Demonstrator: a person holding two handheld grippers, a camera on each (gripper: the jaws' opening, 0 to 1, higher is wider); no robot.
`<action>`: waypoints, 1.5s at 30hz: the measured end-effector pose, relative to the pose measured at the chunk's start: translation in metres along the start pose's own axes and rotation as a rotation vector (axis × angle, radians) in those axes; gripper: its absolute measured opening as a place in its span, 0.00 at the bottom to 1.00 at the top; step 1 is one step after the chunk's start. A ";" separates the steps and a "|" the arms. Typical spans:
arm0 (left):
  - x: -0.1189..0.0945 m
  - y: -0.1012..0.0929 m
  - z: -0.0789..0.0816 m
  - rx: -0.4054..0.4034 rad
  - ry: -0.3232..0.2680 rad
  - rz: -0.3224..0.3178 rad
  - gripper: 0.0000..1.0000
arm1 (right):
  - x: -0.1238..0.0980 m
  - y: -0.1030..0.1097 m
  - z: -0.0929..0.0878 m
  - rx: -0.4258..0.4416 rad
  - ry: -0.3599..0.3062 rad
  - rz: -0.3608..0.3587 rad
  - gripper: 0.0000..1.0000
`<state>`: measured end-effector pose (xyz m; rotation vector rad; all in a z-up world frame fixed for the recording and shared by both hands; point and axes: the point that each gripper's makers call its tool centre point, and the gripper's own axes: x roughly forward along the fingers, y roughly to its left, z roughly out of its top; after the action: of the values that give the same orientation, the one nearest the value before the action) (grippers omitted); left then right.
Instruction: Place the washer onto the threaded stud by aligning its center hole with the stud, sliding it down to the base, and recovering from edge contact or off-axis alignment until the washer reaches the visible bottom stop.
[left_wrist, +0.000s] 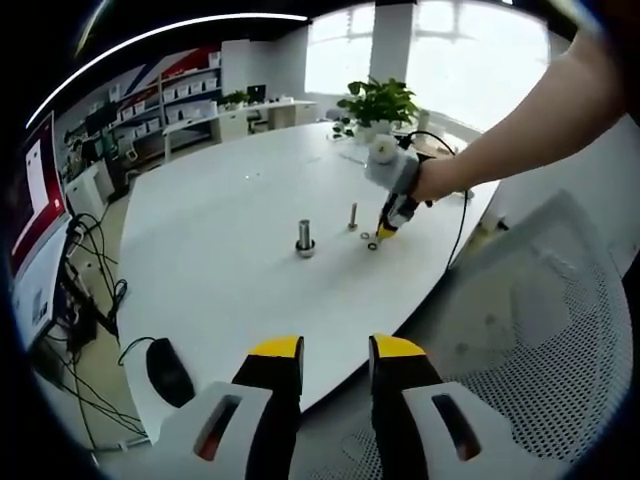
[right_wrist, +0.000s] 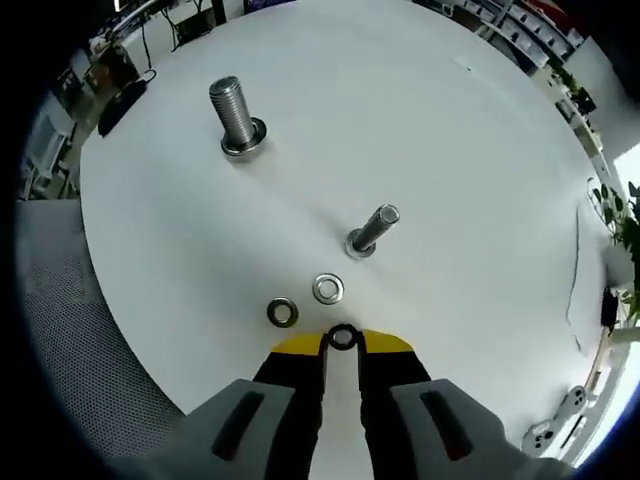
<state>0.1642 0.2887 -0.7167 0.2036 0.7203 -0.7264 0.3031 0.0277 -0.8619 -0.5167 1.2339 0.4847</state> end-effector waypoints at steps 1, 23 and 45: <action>0.000 0.000 0.000 -0.002 -0.002 0.001 0.24 | 0.000 0.001 0.001 0.008 -0.007 0.005 0.14; -0.001 0.002 0.002 -0.005 -0.014 0.016 0.24 | -0.048 -0.020 0.053 -0.025 -0.194 -0.039 0.14; -0.001 0.004 0.001 -0.009 -0.007 0.022 0.24 | -0.042 -0.011 0.066 -0.100 -0.192 -0.036 0.14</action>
<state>0.1669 0.2919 -0.7154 0.2005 0.7137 -0.7021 0.3485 0.0569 -0.8039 -0.5629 1.0185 0.5550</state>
